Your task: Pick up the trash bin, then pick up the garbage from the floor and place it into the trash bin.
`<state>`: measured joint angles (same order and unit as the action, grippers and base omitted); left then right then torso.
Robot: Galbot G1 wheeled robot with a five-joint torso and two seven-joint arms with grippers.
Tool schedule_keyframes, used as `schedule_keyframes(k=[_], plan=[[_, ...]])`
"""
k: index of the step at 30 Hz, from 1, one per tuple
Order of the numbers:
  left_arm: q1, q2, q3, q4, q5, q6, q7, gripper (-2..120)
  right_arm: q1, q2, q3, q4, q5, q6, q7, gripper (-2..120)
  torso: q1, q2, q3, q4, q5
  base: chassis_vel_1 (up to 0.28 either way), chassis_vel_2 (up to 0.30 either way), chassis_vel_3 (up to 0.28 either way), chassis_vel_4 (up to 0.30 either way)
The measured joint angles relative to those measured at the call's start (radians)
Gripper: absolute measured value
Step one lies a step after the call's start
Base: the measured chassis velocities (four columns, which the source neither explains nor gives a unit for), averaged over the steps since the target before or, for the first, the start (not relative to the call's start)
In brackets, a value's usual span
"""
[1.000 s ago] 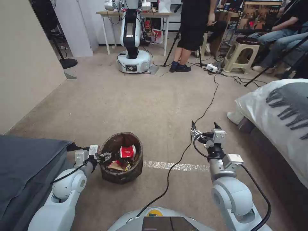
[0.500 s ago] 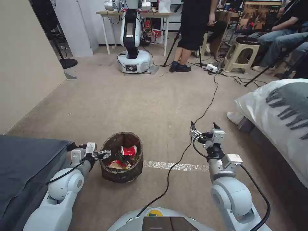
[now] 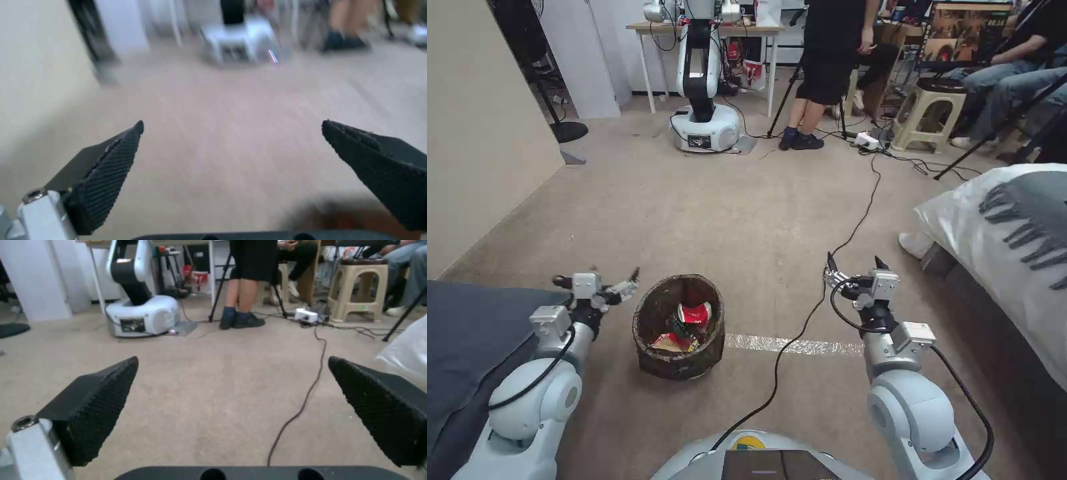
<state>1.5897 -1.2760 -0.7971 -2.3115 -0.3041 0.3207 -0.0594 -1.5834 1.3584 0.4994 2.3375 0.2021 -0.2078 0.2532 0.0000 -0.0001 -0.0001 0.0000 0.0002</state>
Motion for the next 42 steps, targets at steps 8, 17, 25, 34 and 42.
schedule_keyframes(k=[8,17,25,34,42], plan=[[0.11,-0.112,-0.048,-0.023,0.157,-0.178,0.024,100,-0.057,0.039,0.03,0.015,-0.046,0.018,-0.019,100,0.0,0.0,0.0,0.0,-0.0001,0.0,0.0,0.0,0.0],[0.212,-0.171,-0.04,-0.046,0.228,-0.259,0.023,100,-0.169,0.054,0.042,0.034,-0.077,0.101,-0.039,100,0.0,0.0,0.0,-0.0001,-0.0001,0.0,0.0,0.0,0.0],[0.231,-0.176,-0.025,-0.046,0.242,-0.275,0.008,100,-0.205,0.055,0.042,0.036,-0.092,0.137,-0.048,100,0.0,0.0,0.0,0.0,-0.0002,0.0,0.0,0.0,0.0],[0.23,-0.175,-0.024,-0.046,0.242,-0.274,0.007,100,-0.204,0.055,0.042,0.036,-0.093,0.138,-0.048,100,0.0,0.0,0.0,0.0,-0.0002,0.0,0.0,0.0,0.0],[0.228,-0.174,-0.024,-0.045,0.24,-0.271,0.006,100,-0.203,0.055,0.042,0.036,-0.092,0.137,-0.048,100,0.0,0.0,0.0,0.0,-0.0002,0.0,0.0,0.0,0.0]])
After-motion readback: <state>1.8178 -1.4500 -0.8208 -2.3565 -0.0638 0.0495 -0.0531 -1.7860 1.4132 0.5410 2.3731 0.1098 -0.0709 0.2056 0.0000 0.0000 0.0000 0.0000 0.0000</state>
